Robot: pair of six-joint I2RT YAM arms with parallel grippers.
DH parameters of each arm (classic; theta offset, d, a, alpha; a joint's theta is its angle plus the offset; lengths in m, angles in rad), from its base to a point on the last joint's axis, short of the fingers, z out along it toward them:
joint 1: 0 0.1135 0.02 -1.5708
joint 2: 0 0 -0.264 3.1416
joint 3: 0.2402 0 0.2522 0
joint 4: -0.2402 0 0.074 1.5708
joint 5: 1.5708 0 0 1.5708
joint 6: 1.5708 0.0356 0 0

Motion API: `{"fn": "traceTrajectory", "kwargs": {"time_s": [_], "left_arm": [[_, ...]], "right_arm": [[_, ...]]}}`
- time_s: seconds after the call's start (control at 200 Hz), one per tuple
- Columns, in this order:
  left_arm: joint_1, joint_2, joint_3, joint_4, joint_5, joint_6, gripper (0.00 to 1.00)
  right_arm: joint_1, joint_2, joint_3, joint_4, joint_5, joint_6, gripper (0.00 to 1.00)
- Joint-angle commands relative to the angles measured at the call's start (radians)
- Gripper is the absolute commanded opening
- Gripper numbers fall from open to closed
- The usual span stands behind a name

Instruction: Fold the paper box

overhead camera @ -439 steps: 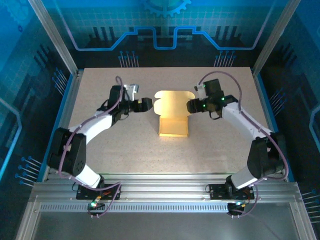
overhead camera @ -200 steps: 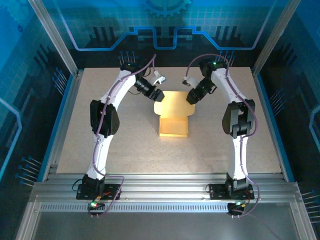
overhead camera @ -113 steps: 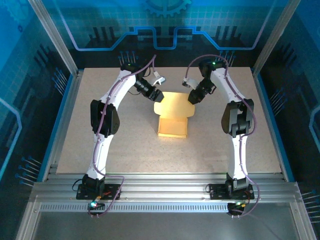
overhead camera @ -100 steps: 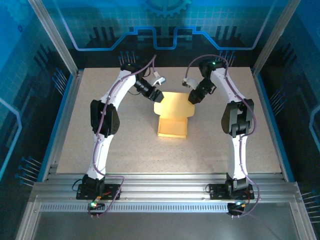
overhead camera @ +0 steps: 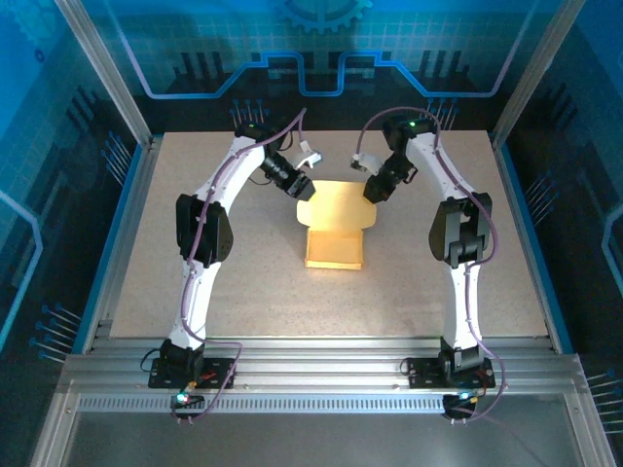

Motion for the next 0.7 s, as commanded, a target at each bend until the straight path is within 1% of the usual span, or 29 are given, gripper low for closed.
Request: {"fn": "traceTrajectory", "kwargs": {"time_s": [0.0, 0.055, 0.09, 0.125, 0.165, 0.23, 0.345, 0.5, 0.695], "left_arm": [[-0.007, 0.002, 0.015, -0.033, -0.029, 0.022, 0.32], [-0.007, 0.001, 0.015, -0.034, -0.022, 0.019, 0.28], [-0.007, -0.001, 0.016, -0.037, -0.016, 0.022, 0.27], [-0.008, -0.003, 0.015, -0.043, -0.008, 0.028, 0.28], [-0.009, -0.004, 0.014, -0.053, -0.004, 0.041, 0.34], [-0.010, -0.003, 0.015, -0.069, -0.014, 0.054, 0.34], [-0.010, -0.001, 0.014, -0.077, -0.007, 0.055, 0.22], [-0.015, 0.000, 0.012, -0.076, -0.004, 0.055, 0.15], [-0.016, -0.006, 0.008, -0.048, -0.051, 0.016, 0.02]], "right_arm": [[0.014, -0.033, -0.008, -0.001, 0.032, -0.018, 0.00], [0.013, -0.033, -0.008, 0.001, 0.036, -0.017, 0.00], [0.012, -0.033, -0.008, 0.002, 0.038, -0.016, 0.00], [0.012, -0.033, -0.007, 0.003, 0.041, -0.013, 0.00], [0.011, -0.036, -0.006, 0.004, 0.044, -0.013, 0.00], [0.011, -0.036, -0.006, 0.006, 0.043, -0.012, 0.00], [0.012, -0.039, -0.006, 0.011, 0.043, -0.009, 0.00], [0.012, -0.045, -0.008, 0.021, 0.047, 0.004, 0.00], [0.012, -0.068, -0.026, 0.052, 0.050, 0.029, 0.00]]}}
